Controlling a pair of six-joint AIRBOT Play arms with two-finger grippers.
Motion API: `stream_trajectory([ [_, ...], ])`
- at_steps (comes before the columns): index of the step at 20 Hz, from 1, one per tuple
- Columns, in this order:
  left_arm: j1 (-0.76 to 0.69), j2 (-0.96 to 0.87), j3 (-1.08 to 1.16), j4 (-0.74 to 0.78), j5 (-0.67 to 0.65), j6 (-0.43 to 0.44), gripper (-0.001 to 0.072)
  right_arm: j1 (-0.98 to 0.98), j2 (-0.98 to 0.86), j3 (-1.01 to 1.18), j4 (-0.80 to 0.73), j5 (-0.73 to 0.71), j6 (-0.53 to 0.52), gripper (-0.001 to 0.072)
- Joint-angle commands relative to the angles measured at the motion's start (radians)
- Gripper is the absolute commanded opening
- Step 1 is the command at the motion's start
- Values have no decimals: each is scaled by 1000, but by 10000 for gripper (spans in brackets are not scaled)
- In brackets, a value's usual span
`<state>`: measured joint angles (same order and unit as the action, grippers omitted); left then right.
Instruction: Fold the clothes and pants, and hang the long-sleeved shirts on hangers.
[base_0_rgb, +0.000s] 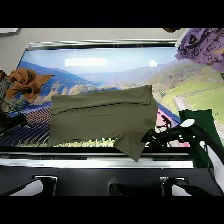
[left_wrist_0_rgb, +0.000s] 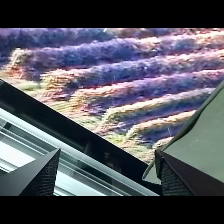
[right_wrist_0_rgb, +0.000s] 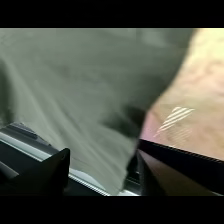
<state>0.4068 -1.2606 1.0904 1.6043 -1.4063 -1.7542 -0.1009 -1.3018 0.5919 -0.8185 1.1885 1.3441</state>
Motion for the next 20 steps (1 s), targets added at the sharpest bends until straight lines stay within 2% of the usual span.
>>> stream_trajectory([
  [1,1,2,-4,0,2,-1,691,108,2,-21,-4,-97,64,331],
  [2,1,2,-4,0,2,-1,691,119,2,-21,-2,-100,67,214],
  [3,1,2,-4,0,2,-2,691,119,2,-21,7,-97,67,54],
  [4,1,2,-4,-14,-4,-12,688,115,3,-21,13,-95,67,31],
  [6,5,3,-34,-64,14,-21,569,115,13,-19,22,-94,73,31],
  [9,76,0,-189,-259,86,75,569,115,48,-19,21,-95,93,31],
  [11,140,0,-325,-452,135,208,570,115,72,-19,21,-95,92,31],
  [12,160,0,-384,-493,153,242,570,115,81,-19,21,-94,92,31],
  [15,171,-1,-481,-506,180,302,570,115,84,-19,21,-88,92,31],
  [20,169,-6,-499,-559,189,384,570,115,84,-19,21,-89,92,31],
])
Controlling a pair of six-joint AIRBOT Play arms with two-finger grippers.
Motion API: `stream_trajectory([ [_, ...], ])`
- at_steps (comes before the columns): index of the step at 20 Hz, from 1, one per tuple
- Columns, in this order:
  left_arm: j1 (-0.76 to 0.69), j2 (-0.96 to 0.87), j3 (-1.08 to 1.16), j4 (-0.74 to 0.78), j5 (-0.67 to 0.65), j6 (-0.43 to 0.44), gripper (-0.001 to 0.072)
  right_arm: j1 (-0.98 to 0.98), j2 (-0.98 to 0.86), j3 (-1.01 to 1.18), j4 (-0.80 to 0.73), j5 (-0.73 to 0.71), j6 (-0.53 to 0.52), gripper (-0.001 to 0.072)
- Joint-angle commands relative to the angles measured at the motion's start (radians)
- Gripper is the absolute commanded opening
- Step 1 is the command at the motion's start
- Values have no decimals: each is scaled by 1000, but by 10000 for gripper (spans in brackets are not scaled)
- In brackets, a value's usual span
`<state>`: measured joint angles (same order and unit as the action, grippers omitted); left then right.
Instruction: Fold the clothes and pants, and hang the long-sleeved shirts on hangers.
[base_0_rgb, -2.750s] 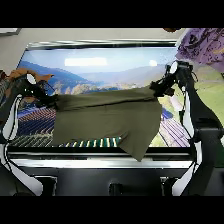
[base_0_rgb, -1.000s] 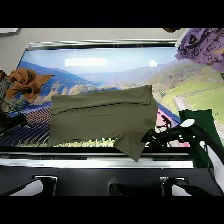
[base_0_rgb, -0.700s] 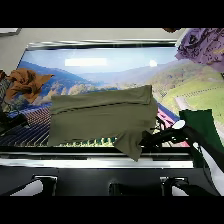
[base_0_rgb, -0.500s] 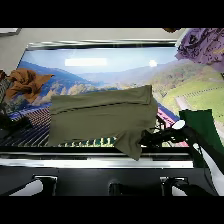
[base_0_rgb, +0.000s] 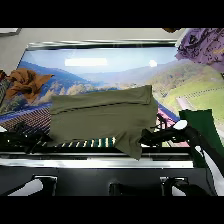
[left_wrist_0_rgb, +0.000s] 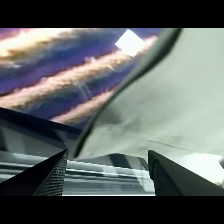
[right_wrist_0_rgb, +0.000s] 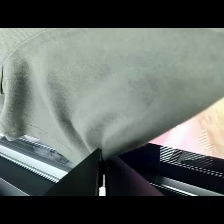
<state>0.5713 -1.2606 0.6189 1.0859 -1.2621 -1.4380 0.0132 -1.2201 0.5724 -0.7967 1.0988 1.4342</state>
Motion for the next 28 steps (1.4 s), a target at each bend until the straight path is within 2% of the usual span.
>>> stream_trajectory([
  [1,5,-14,-27,-51,45,70,570,1,2,0,0,1,2,31],
  [2,5,-24,-27,-56,46,70,568,1,2,0,0,2,2,31],
  [5,5,-46,-27,-58,56,70,367,1,3,0,3,11,3,31],
  [6,5,-45,-27,-58,64,70,285,1,3,0,4,17,2,31],
  [8,5,-45,-27,-58,69,70,23,1,3,0,3,28,2,31],
  [12,5,-22,-19,-58,61,68,16,1,4,18,2,53,2,31],
  [15,5,71,27,-21,38,-18,14,1,59,45,-6,80,4,29],
  [17,5,180,58,34,13,-109,14,1,140,45,-44,104,66,29],
  [21,5,409,70,48,-72,-168,14,1,356,45,-124,239,185,29],
  [24,4,533,70,47,-111,-167,14,1,522,45,-134,310,255,29],
  [26,-18,547,70,33,-79,-156,14,1,564,52,-144,291,253,29],
  [28,-66,513,74,5,-3,-132,14,1,531,80,-168,251,209,29],
])
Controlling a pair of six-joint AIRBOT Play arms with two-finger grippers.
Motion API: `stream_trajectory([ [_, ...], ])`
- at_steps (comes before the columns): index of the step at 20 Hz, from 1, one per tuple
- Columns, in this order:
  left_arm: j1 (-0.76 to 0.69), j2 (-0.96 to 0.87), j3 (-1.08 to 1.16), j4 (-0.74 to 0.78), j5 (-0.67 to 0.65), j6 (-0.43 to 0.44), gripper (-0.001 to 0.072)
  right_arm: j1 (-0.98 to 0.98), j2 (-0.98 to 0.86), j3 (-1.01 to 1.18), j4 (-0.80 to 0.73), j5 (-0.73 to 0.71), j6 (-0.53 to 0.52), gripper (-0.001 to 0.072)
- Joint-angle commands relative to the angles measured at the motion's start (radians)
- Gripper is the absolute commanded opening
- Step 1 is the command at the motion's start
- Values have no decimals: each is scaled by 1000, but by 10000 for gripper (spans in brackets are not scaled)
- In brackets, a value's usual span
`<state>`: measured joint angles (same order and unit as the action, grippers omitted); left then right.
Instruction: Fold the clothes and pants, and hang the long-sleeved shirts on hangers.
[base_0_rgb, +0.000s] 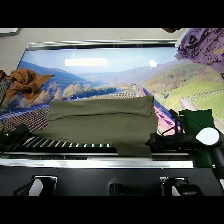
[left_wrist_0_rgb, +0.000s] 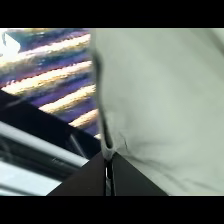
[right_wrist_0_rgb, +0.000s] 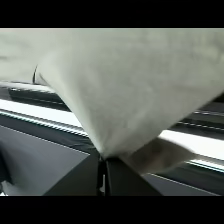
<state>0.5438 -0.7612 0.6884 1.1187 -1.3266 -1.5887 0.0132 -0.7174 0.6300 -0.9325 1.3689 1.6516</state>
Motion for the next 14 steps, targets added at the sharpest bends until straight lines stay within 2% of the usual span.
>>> stream_trajectory([
  [1,-69,-15,10,-29,106,18,14,1,-11,43,-41,-46,-24,29],
  [8,-204,-333,145,-27,346,18,14,1,-428,296,-69,-162,-144,29],
  [14,-267,-634,368,-8,359,44,14,1,-715,570,-143,-183,-148,29],
])
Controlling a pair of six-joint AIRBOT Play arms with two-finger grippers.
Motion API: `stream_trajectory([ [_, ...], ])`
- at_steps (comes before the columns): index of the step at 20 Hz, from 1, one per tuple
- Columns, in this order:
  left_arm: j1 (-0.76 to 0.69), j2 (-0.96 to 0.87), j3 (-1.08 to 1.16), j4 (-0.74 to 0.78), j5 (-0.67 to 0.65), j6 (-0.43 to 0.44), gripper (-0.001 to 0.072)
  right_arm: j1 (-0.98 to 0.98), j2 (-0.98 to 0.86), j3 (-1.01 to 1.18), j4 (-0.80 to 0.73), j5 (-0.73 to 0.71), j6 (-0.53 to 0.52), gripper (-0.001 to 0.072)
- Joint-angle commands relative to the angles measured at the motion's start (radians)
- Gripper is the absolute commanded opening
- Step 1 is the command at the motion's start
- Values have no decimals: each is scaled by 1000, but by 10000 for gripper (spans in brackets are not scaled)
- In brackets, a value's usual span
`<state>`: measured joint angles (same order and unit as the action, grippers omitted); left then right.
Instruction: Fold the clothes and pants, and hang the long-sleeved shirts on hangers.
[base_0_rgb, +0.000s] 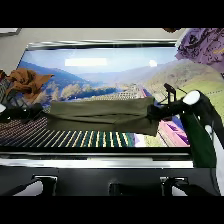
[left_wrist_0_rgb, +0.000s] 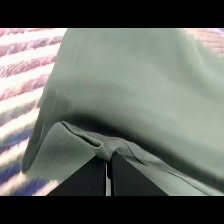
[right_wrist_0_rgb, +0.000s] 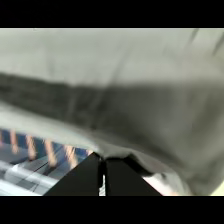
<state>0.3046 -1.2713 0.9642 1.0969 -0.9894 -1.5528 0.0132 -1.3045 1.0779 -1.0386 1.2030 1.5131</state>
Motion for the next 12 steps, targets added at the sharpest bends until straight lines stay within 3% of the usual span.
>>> stream_trajectory([
  [1,-31,-157,123,14,21,4,14,1,-166,164,-49,-17,-5,29],
  [6,-39,-253,233,14,22,0,14,1,-310,325,-55,-29,17,29],
  [12,-64,-355,259,14,24,-3,15,1,-407,348,-43,-59,17,31],
])
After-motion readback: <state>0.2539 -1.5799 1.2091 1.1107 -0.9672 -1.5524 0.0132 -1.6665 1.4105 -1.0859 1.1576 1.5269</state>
